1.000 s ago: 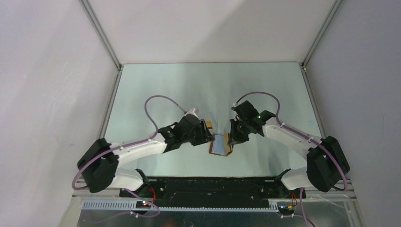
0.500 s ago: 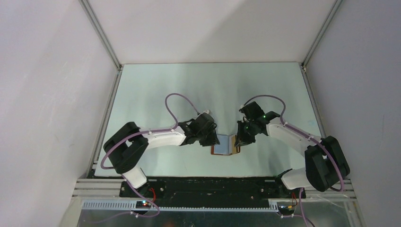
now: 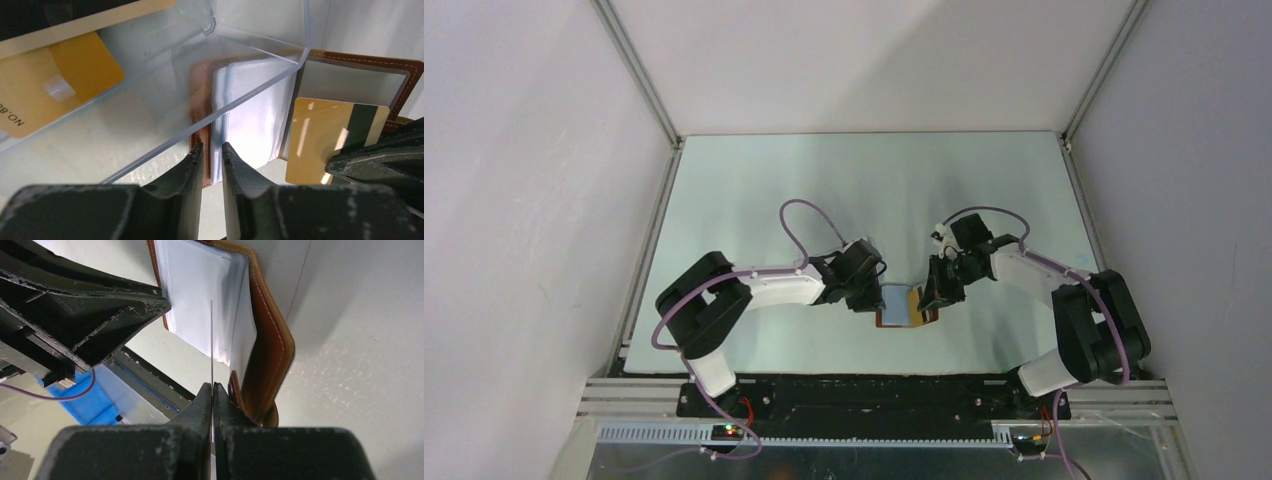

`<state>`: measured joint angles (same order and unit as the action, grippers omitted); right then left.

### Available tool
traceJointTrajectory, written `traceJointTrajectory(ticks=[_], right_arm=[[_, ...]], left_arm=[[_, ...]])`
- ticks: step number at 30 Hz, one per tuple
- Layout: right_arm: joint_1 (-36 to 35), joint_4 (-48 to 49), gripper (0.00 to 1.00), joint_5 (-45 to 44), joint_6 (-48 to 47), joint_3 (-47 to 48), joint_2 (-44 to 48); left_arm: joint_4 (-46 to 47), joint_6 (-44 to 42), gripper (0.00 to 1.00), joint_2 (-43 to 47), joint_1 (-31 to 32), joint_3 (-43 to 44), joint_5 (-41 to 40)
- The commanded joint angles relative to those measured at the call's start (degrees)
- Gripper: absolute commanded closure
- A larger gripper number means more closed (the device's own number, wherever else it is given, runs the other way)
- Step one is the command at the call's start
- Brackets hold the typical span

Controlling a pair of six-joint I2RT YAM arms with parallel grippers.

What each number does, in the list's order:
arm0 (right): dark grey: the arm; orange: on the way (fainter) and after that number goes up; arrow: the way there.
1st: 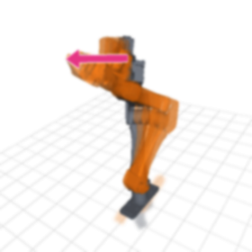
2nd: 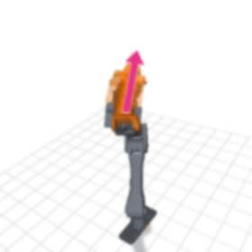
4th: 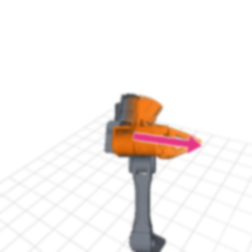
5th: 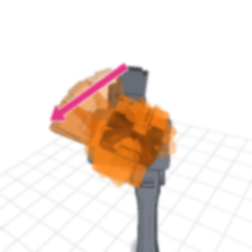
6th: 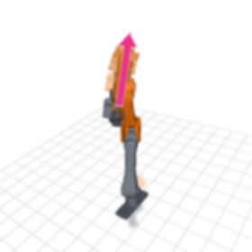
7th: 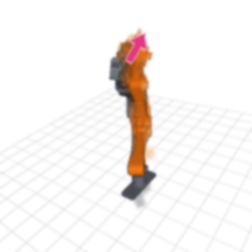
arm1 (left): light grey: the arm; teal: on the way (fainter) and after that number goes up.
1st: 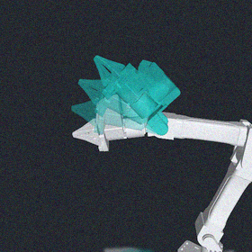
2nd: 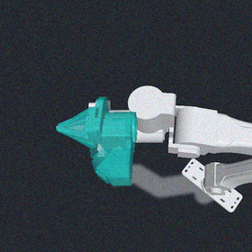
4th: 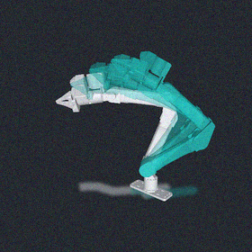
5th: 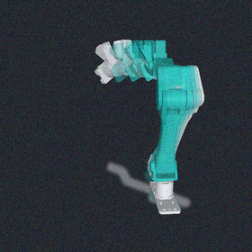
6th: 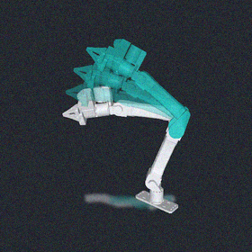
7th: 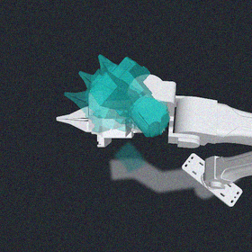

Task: Put the credit cards into the card holder
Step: Insert the credit card into the card holder.

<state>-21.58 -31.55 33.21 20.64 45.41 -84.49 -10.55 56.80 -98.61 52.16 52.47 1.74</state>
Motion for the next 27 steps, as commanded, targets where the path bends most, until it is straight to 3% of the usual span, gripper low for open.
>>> traceJointTrajectory(ticks=[1,13,27], right_arm=[[2.15,1.89,1.0,5.98,-3.65,-0.06,-2.22],[5.46,-1.49,1.0,4.64,-6.17,1.91,-5.83],[5.6,7.06,1.0,13.14,-7.4,-1.02,-8.31]], left_arm=[[-1.31,0.52,0.75,-2.32,-0.08,0.91,-1.08],[-2.93,0.45,0.93,-3.81,-1.94,1.68,-0.33],[-4.69,0.26,0.97,-7.21,-3.62,2.86,0.75]])
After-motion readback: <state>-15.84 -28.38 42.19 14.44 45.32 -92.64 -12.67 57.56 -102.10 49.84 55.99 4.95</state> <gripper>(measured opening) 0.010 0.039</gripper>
